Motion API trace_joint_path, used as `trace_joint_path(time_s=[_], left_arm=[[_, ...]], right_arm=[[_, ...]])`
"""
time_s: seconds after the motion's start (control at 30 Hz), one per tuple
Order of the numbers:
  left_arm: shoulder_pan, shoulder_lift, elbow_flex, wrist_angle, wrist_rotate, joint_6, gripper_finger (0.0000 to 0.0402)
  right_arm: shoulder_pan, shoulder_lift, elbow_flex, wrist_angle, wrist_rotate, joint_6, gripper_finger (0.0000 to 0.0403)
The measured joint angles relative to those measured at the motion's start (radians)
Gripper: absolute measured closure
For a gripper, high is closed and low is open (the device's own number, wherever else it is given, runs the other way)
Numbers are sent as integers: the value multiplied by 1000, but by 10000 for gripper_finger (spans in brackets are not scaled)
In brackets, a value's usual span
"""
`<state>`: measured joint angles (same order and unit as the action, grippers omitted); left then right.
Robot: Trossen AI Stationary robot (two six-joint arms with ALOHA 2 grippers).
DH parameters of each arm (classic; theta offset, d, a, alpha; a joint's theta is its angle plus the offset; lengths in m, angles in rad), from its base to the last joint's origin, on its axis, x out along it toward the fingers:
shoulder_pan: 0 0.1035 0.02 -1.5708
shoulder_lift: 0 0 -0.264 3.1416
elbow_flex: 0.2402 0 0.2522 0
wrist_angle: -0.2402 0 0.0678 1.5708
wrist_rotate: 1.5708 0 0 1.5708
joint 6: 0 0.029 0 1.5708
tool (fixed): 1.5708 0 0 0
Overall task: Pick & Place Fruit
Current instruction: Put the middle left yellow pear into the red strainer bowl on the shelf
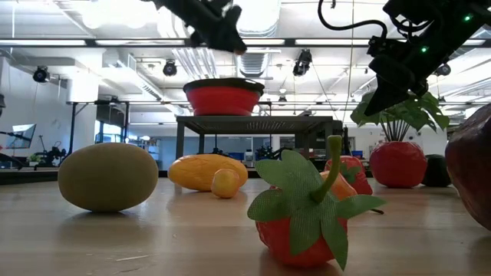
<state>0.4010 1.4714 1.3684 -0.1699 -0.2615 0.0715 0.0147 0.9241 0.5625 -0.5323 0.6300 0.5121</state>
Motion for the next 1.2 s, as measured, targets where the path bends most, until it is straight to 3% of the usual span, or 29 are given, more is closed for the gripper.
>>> trace_joint_path(time_s=[0.4, 1.2], left_arm=[[69, 112, 6, -89, 1, -4, 257], [77, 146, 1, -215, 2, -24, 257]], right_arm=[[0, 0, 0, 0, 0, 0, 394], [0, 0, 0, 1, 1, 0, 394]])
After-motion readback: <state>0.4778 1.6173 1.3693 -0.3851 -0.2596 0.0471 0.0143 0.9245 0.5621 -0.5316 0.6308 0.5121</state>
